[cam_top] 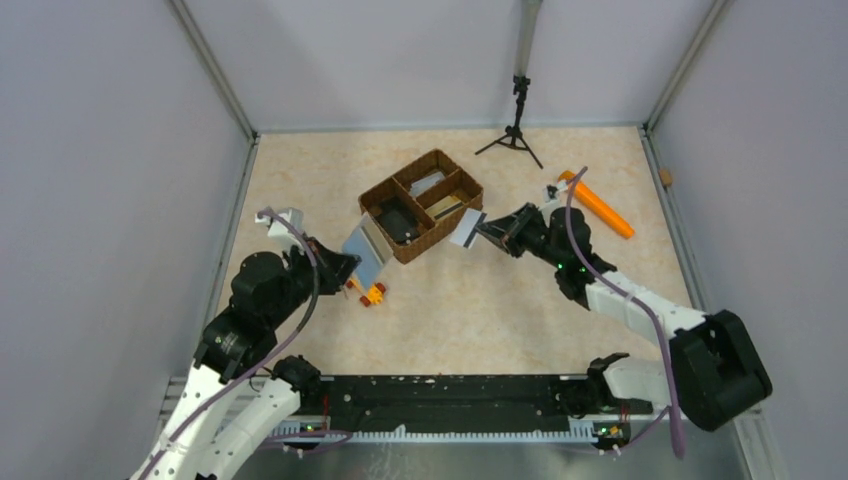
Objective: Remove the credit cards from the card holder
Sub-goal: Place the credit card in the storage box.
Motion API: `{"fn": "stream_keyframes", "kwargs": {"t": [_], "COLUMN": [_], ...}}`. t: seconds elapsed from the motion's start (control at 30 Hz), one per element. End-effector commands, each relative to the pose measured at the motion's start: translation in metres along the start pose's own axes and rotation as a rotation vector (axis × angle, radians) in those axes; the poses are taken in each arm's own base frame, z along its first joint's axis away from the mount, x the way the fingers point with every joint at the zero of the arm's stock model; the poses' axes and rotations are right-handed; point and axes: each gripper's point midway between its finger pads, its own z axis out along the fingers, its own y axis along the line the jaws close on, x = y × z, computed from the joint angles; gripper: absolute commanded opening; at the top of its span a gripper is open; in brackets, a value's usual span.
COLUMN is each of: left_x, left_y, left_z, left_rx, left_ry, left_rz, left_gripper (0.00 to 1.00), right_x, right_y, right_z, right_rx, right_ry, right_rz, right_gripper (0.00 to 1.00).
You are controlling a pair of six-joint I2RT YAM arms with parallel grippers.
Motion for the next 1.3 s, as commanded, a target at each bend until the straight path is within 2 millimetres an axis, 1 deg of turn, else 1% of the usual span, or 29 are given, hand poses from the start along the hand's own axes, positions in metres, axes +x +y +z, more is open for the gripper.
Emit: {"fn": "stream_keyframes", "kwargs": {"t": [0.0,0.03,0.07,0.1,0.13,0.17,0.2,0.37,0.47,0.6,0.87,1.03,1.27], "left_x": [-0.022,-0.022,-0.022,-0.023,-0.022,-0.021,-0.021,-0.022,-0.023,-0.024,-0.020,-0.022,-0.023], "left_y": [0.016,0.016,0.016,0.016,0.016,0.015,0.014,0.011,0.011,0.011,0.015,0.015,0.015], "left_z": [-0.012,-0.013,-0.014,-0.015,-0.015,-0.015,-0.014,-0.014,-0.014,-0.014,-0.008,-0.005,-0.005], "left_rx": [-0.110,-0.110,-0.111,-0.109,-0.109,-0.103,-0.097,-0.087,-0.088,-0.086,-0.091,-0.089,-0.091], "left_ry": [-0.076,-0.081,-0.082,-0.083,-0.080,-0.075,-0.071,-0.058,-0.058,-0.061,-0.044,-0.047,-0.044], "left_rz": [0.079,0.084,0.090,0.099,0.104,0.108,0.112,0.138,0.152,0.162,0.194,0.211,0.227], "left_gripper": [0.00,0.00,0.00,0.00,0.00,0.00,0.00,0.00,0.00,0.00,0.00,0.00,0.00], "right_x": [-0.039,-0.045,-0.050,-0.054,-0.059,-0.067,-0.070,-0.075,-0.080,-0.088,-0.090,-0.090,-0.097], "right_y": [0.047,0.053,0.049,0.035,0.029,0.023,0.020,0.019,0.010,0.006,-0.005,-0.011,-0.004], "right_z": [0.034,0.043,0.054,0.068,0.079,0.089,0.100,0.151,0.172,0.193,0.223,0.238,0.251], "right_rx": [-0.090,-0.083,-0.043,0.033,0.090,0.139,0.168,0.170,0.206,0.204,0.217,0.220,0.152], "right_ry": [-0.135,-0.153,-0.174,-0.199,-0.217,-0.259,-0.266,-0.256,-0.275,-0.319,-0.323,-0.324,-0.352], "right_rz": [0.006,0.005,0.014,0.041,0.069,0.096,0.110,0.173,0.218,0.208,0.216,0.239,0.227], "right_gripper": [0.00,0.00,0.00,0.00,0.00,0.00,0.00,0.00,0.00,0.00,0.00,0.00,0.00]}}
